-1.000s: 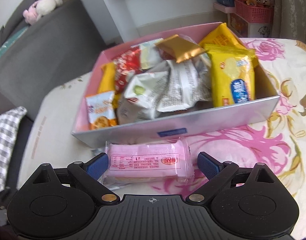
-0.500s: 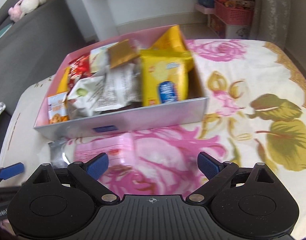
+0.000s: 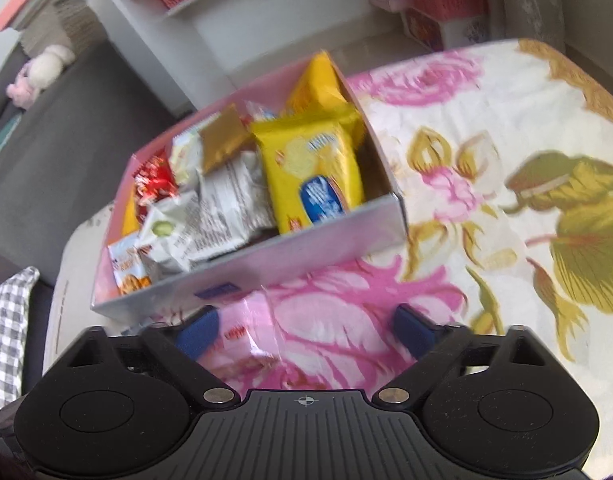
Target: Organize snacks
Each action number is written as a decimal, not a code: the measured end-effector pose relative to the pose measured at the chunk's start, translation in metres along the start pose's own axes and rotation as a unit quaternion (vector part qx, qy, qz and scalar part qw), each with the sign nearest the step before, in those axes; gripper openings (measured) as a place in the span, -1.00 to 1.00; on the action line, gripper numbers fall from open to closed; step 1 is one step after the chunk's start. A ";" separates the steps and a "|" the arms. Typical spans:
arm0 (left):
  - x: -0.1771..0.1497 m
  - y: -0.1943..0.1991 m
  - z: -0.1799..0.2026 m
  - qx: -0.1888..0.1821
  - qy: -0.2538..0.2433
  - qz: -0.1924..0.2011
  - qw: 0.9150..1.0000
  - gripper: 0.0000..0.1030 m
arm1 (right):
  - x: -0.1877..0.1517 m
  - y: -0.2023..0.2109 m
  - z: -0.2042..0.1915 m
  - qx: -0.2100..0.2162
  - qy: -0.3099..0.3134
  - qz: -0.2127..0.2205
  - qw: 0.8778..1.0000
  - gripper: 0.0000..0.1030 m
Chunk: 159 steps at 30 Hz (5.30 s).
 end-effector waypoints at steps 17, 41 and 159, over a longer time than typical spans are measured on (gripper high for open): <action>-0.016 0.022 -0.016 0.010 -0.033 -0.033 0.999 -0.58 | -0.020 0.011 -0.014 0.072 0.013 -0.040 0.997 -0.65; -0.023 0.032 -0.030 0.018 -0.034 -0.053 0.998 -0.56 | -0.078 0.024 -0.097 0.035 0.374 0.065 0.924 0.45; -0.033 0.109 0.042 0.101 -0.038 0.031 0.994 1.00 | -0.049 0.134 0.021 -0.072 0.089 0.103 0.988 0.98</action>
Point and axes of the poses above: each gripper's, at about its wrist camera, not at the fingertips, and y roughly against the way its jaws point, z to its right, x to its top, the point moved 7 cm from there along -y, roughly the way its jaws point, and after that the axes turned 12 degrees about -x, right-handed, at the moved point
